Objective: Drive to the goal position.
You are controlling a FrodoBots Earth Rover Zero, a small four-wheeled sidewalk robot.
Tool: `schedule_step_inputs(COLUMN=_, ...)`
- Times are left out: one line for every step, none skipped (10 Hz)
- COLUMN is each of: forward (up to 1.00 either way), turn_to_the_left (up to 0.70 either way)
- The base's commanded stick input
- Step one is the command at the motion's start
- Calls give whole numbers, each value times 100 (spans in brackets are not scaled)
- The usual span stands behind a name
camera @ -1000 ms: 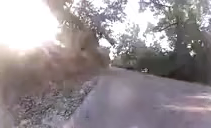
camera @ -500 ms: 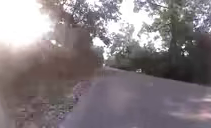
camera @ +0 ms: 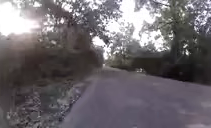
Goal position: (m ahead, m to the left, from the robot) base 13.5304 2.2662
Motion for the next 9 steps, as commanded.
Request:
schedule_step_inputs(forward=70, turn_to_the_left=0)
schedule_step_inputs(forward=70, turn_to_the_left=0)
schedule_step_inputs(forward=70, turn_to_the_left=0)
schedule_step_inputs(forward=70, turn_to_the_left=0)
schedule_step_inputs(forward=70, turn_to_the_left=0)
schedule_step_inputs(forward=70, turn_to_the_left=0)
schedule_step_inputs(forward=70, turn_to_the_left=0)
schedule_step_inputs(forward=70, turn_to_the_left=0)
schedule_step_inputs(forward=70, turn_to_the_left=0)
